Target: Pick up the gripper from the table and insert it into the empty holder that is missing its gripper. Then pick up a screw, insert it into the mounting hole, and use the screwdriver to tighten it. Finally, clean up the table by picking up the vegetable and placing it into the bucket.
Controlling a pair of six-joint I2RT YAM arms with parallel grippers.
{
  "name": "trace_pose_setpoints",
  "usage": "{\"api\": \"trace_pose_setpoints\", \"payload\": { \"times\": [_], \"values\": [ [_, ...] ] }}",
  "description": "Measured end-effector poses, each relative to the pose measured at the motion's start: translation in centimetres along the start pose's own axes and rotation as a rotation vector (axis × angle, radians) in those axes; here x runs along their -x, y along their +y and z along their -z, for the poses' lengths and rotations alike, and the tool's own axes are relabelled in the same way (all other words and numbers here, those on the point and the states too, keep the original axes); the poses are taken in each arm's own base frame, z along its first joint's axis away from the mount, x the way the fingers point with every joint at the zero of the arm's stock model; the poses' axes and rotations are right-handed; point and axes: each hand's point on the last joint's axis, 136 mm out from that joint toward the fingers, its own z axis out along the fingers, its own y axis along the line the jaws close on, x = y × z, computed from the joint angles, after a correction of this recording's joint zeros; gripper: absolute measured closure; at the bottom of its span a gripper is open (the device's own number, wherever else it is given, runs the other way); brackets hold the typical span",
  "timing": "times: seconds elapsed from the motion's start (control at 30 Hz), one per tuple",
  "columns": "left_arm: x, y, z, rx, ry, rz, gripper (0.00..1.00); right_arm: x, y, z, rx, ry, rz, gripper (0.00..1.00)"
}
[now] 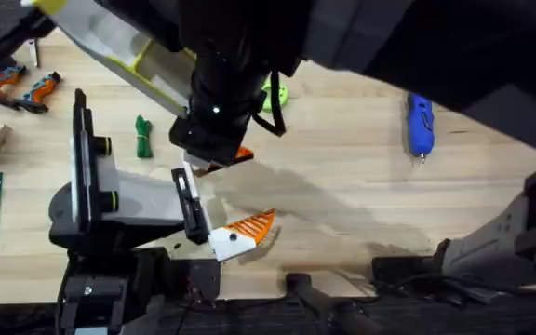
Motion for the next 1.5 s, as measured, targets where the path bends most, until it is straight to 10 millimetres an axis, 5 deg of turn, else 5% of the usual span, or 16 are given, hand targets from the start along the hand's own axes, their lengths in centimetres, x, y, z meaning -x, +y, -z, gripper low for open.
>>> {"api": "trace_pose_setpoints", "payload": {
  "times": [0.3,0.67,0.97,1.03,1.07,1.1,1.3,1.5],
  "values": [
    [0.0,0.0,0.0,0.0,0.0,0.013,0.015,-0.1,-0.1,-0.4,0.003,0.01,-0.003,0.995],
    [0.0,0.1,0.0,0.005,0.0,0.015,0.015,0.0,0.3,-0.4,0.021,0.01,-0.01,0.574],
    [0.0,0.1,0.0,0.003,0.0,0.01,0.015,0.5,-0.6,0.4,-0.003,-0.027,-0.018,0.413],
    [0.0,0.1,0.0,0.003,0.0,0.01,0.015,0.9,-0.8,1.3,-0.009,-0.054,-0.022,0.374],
    [0.0,0.1,0.0,0.003,0.0,0.008,0.015,1.4,-1.3,3.4,-0.021,-0.112,-0.031,0.072],
    [0.0,0.1,0.0,0.003,0.0,0.008,0.016,1.5,-1.6,4.4,-0.029,-0.135,-0.038,0.025],
    [0.0,0.1,0.0,0.003,0.0,0.007,0.015,0.6,-4.4,9.9,-0.088,-0.242,-0.105,0.008],
    [0.0,0.1,0.0,0.003,0.0,0.007,0.015,-3.1,-8.6,14.0,-0.167,-0.267,-0.237,0.008]
  ]
}}
